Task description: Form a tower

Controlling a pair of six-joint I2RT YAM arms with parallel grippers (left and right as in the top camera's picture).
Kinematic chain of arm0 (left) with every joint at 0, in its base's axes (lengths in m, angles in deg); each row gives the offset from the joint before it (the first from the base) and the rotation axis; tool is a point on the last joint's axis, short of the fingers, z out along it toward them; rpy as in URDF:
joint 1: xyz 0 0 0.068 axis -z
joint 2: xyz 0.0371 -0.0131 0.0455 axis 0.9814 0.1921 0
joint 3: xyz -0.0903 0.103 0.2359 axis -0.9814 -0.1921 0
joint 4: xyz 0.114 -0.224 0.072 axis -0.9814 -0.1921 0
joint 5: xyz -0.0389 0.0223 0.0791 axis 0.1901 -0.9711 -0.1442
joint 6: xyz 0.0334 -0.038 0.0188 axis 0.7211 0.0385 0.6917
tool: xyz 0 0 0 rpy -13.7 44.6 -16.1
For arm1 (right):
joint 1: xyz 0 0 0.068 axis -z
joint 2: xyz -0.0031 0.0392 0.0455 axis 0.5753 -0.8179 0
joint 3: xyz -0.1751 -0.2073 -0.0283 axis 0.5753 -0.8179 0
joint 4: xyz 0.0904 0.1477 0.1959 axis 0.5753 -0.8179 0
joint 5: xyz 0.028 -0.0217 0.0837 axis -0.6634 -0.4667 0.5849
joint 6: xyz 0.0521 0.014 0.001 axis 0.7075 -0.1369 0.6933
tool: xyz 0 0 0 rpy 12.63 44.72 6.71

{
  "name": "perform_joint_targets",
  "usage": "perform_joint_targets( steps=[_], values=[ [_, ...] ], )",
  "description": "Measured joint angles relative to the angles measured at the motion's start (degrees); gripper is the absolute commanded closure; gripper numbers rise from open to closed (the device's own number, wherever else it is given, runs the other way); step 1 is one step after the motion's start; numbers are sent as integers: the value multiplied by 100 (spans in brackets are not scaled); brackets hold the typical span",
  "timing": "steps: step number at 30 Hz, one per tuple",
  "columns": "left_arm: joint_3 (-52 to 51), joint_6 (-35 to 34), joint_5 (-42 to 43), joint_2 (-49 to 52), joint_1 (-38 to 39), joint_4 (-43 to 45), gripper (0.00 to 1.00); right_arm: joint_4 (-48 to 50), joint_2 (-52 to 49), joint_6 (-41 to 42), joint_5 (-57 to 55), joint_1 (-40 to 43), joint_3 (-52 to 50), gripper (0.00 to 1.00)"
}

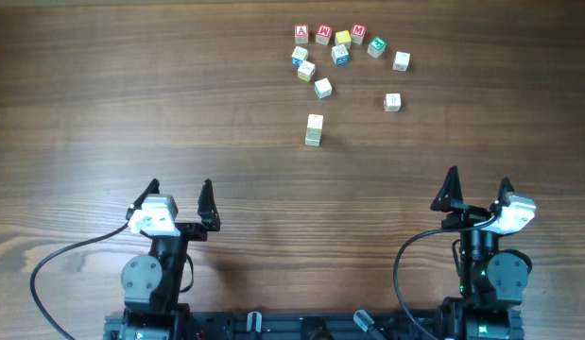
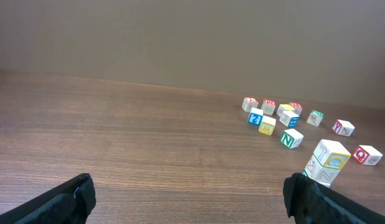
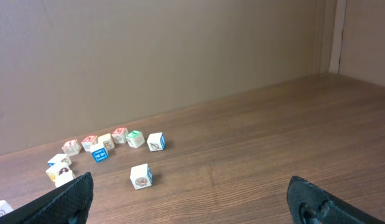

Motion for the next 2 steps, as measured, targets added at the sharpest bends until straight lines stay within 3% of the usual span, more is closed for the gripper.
perform_joint_targets(
  steps=[2],
  values=[
    [0, 0, 0, 0, 0, 2, 0, 0, 0, 0, 0, 0, 0, 0]
  ],
)
